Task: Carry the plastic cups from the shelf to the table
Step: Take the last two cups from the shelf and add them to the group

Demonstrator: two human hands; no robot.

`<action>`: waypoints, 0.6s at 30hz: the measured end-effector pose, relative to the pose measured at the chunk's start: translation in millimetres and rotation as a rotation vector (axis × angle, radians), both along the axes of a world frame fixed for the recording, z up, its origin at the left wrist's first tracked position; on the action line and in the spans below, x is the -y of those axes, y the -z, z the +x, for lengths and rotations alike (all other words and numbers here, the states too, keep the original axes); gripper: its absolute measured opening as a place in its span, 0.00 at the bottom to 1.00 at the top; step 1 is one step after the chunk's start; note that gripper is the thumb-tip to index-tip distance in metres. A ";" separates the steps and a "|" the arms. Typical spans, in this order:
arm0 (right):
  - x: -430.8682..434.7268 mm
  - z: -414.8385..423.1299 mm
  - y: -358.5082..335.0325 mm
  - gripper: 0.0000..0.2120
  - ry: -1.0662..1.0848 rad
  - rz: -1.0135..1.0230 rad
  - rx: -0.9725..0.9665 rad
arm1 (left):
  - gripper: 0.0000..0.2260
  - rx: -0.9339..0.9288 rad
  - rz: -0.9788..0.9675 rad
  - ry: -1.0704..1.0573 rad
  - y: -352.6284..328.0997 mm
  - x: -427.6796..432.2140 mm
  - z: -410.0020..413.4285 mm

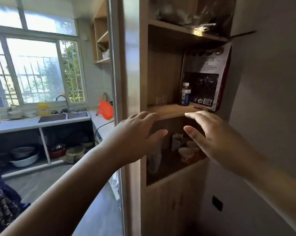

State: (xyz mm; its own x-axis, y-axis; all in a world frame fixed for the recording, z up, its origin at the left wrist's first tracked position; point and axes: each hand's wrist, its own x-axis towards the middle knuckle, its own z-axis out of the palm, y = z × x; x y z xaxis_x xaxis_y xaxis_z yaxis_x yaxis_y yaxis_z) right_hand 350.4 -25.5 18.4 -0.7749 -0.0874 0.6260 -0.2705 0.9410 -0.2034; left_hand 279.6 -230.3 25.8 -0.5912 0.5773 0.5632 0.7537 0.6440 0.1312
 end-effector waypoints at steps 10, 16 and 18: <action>-67.2 -114.4 14.2 0.26 -0.007 0.010 -0.034 | 0.26 -0.105 -0.062 0.002 7.7 -82.1 -115.8; -136.1 -203.7 4.5 0.21 -0.120 0.041 -0.039 | 0.26 -0.045 -0.070 -0.060 14.0 -134.3 -182.8; -160.0 -242.2 0.2 0.20 -0.157 0.038 0.000 | 0.26 -0.034 -0.064 -0.095 13.1 -152.0 -206.0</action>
State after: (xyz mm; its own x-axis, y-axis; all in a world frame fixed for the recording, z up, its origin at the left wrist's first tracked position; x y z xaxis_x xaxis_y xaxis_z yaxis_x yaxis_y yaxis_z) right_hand 108.3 134.5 18.1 -0.7501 -0.2309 0.6197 -0.4146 0.8942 -0.1687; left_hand 73.5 -78.2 12.8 -0.6257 0.5552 0.5480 0.6925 0.7186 0.0627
